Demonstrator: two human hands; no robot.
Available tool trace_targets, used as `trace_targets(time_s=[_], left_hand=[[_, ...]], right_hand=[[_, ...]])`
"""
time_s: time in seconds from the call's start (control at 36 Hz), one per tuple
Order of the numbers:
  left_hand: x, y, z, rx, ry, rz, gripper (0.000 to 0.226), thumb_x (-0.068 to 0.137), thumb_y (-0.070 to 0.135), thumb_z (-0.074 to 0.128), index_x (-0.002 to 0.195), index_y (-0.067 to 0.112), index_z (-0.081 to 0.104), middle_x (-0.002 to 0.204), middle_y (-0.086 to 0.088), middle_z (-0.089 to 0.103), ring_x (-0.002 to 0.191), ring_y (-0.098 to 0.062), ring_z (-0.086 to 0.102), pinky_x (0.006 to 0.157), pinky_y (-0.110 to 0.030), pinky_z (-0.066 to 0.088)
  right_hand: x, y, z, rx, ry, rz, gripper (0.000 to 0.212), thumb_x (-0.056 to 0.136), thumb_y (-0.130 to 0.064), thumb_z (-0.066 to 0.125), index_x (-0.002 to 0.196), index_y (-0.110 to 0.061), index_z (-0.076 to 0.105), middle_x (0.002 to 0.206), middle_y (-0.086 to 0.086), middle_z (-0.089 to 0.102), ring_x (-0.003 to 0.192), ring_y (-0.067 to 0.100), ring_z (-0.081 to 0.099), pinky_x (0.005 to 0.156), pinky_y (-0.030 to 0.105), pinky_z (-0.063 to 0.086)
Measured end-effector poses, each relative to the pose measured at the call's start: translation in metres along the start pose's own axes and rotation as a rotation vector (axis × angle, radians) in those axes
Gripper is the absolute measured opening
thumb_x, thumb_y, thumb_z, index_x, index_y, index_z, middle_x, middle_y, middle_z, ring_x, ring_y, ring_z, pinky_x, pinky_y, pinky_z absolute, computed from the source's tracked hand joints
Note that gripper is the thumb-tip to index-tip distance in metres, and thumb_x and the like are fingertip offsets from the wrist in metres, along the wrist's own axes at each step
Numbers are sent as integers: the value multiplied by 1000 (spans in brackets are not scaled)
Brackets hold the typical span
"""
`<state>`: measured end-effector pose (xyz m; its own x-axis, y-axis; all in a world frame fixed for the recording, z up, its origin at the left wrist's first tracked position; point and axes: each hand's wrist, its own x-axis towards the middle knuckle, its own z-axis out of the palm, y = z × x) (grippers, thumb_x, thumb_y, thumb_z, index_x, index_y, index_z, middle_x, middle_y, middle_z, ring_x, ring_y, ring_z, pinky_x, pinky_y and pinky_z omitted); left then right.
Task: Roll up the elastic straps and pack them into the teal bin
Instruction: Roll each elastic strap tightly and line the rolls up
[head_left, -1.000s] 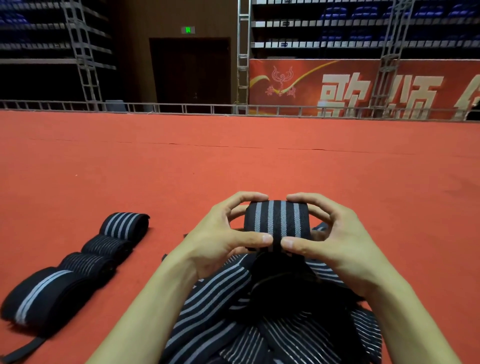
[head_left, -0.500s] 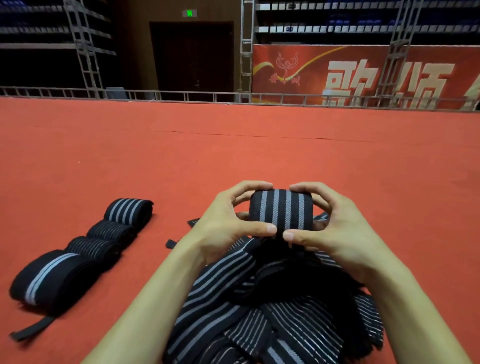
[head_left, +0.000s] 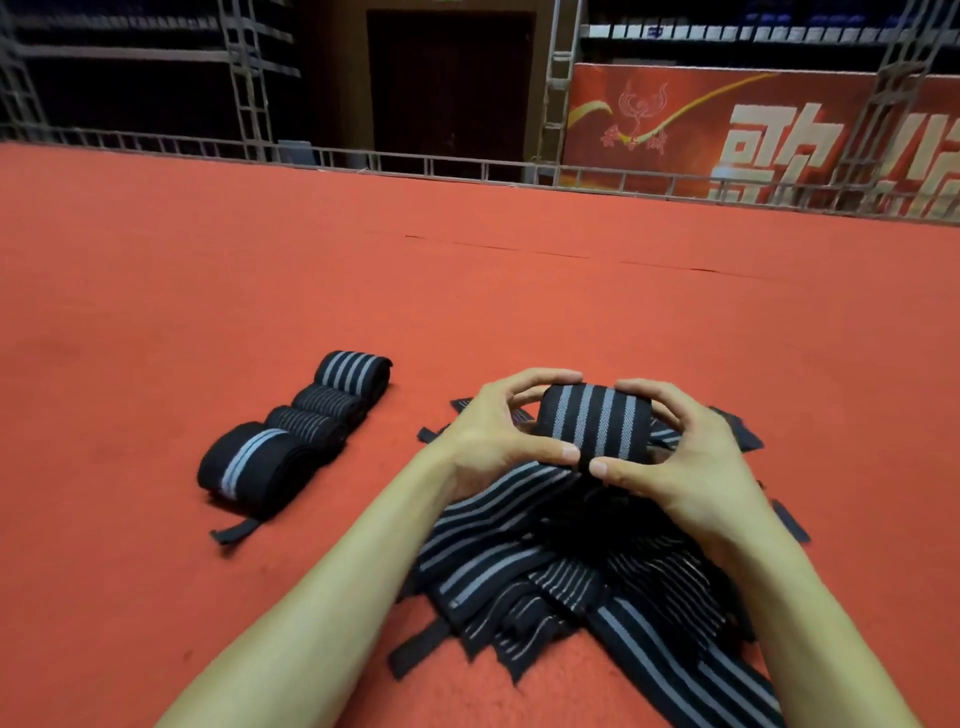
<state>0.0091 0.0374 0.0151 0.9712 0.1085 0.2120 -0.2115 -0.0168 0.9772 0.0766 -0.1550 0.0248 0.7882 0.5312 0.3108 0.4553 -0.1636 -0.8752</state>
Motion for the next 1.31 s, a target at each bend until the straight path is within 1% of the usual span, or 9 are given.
trace_targets(time_s=[0.22,0.39,0.5,0.56,0.64,0.72,0.86,1.0,1.31], left_hand=[[-72,16,-54,60,61,-57,68,69,-12,80,124,23,64,127,-4,64,97,-18,69,87,-41,57],[-139,18,-102,87,201,-57,74,64,-4,85,127,27,63,128,-3,64,101,-24,70,90,-39,56],[-181,18,-142,134,234,-98,73,62,-4,84,125,24,63,124,-8,67,105,-20,68,85,-32,56],[-200,16,-161,127,261,-128,73,58,-1,84,123,25,65,123,-9,65,102,-19,66,83,-32,55],[-223,12,-187,198,296,-160,74,52,15,91,119,35,68,127,0,65,109,-20,62,96,-40,53],[-239,7,-206,235,315,-177,74,50,24,91,119,40,68,128,6,66,111,-19,61,100,-43,51],[-249,2,-224,239,325,-170,76,53,19,90,123,32,66,126,-2,66,117,-21,64,94,-38,54],[-246,-2,-234,196,260,-205,76,64,-7,81,130,21,55,125,-12,61,97,-20,70,78,-31,57],[-232,-7,-241,240,237,-234,65,63,0,69,124,21,61,123,-9,62,92,-21,68,83,-40,57]], right_hand=[[-23,-26,79,49,-23,56,77,40,-39,89,112,-42,62,113,-11,69,102,21,69,87,51,57],[-47,-51,149,92,-51,69,74,56,-9,94,119,-29,62,109,-6,67,101,22,69,83,45,59],[-61,-60,208,66,-87,73,75,54,-16,94,118,-32,60,113,-6,66,109,17,65,90,48,56],[-67,-64,234,36,-110,63,75,55,-17,95,120,-27,61,117,-5,66,113,12,61,99,40,51],[-74,-69,267,5,-138,81,77,56,-19,94,125,-25,61,120,-3,66,115,10,58,100,27,45],[-76,-71,293,-7,-146,102,78,55,-21,95,125,-26,61,121,-2,67,116,13,59,100,28,46],[-74,-72,317,-42,-150,110,79,56,-25,94,127,-27,61,120,-2,68,116,14,59,100,28,46],[-73,-68,327,-58,-120,116,80,55,-33,93,127,-34,59,122,-3,65,118,14,57,97,33,50],[-73,-69,331,-135,-80,97,83,62,-44,89,137,-30,55,131,0,58,128,16,49,104,31,44]])
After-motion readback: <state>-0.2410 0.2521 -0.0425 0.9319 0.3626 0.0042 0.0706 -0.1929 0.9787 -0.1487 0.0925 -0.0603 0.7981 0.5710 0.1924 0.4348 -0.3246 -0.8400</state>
